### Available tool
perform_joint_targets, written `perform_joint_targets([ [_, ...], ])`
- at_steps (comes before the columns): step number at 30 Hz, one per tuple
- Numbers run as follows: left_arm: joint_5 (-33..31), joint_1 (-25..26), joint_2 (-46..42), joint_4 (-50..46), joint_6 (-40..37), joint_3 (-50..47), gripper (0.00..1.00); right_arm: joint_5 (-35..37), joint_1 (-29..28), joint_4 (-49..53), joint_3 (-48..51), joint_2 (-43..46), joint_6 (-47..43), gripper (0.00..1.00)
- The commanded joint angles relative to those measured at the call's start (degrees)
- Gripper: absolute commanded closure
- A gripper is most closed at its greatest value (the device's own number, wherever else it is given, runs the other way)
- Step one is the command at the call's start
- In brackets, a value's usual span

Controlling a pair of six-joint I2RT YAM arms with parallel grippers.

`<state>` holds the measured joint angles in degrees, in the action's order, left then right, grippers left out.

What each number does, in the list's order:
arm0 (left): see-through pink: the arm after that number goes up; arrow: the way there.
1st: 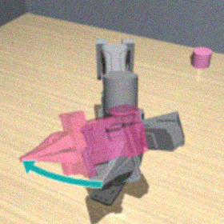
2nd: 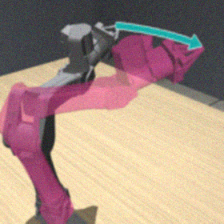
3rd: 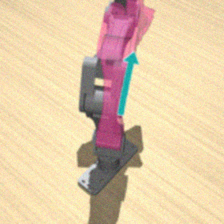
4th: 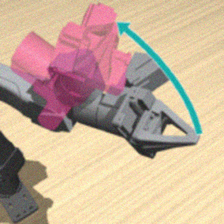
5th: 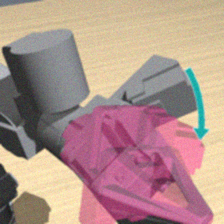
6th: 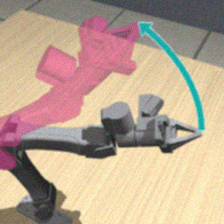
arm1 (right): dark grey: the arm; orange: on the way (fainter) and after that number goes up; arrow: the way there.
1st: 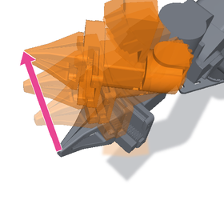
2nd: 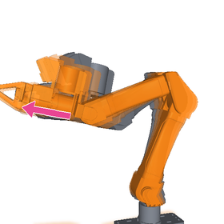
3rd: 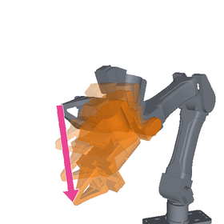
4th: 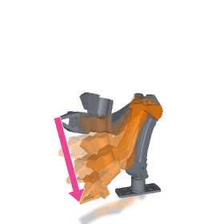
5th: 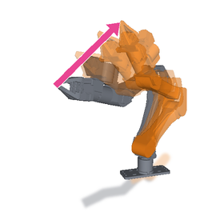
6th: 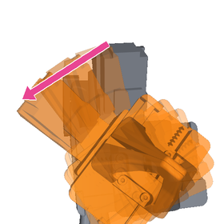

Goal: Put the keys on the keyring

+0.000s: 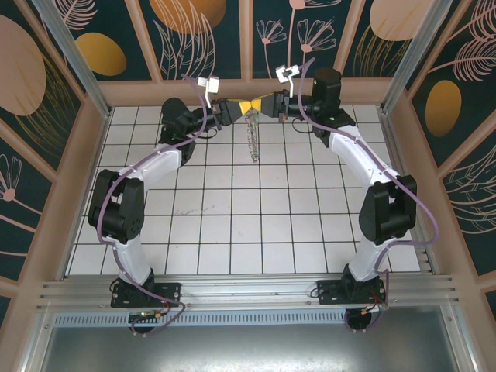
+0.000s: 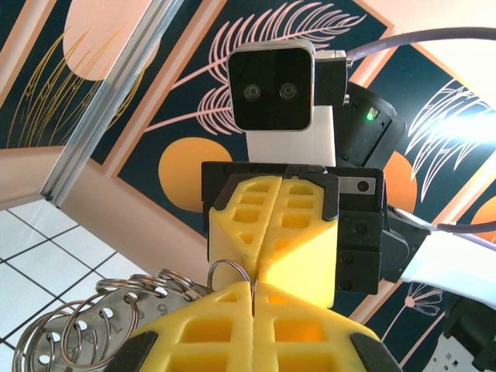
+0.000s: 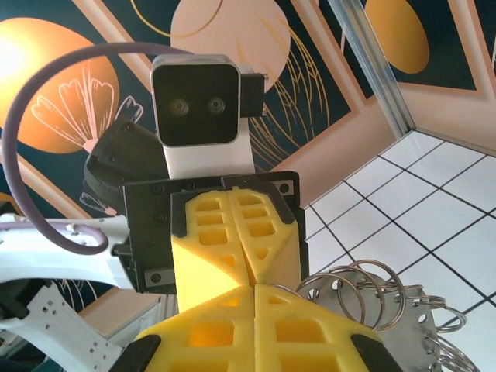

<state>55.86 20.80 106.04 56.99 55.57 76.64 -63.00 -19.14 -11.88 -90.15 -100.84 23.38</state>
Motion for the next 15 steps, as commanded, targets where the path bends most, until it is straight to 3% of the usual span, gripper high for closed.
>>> perform_joint_targets([
  [1, -1.7, 1.1, -2.0, 7.4, 3.3, -0.8, 1.0, 0.8, -1.1, -8.4, 1.5, 4.4, 4.7, 0.96],
  [6, -1.9, 1.1, -1.9, 10.1, 5.2, -0.7, 1.0, 1.4, -0.6, -11.9, 3.5, 5.8, 7.4, 0.7],
  [15, -1.1, 1.1, -1.7, 10.9, 6.1, 0.1, 1.0, 4.7, 1.9, -18.1, 9.9, 9.4, 11.0, 0.62],
])
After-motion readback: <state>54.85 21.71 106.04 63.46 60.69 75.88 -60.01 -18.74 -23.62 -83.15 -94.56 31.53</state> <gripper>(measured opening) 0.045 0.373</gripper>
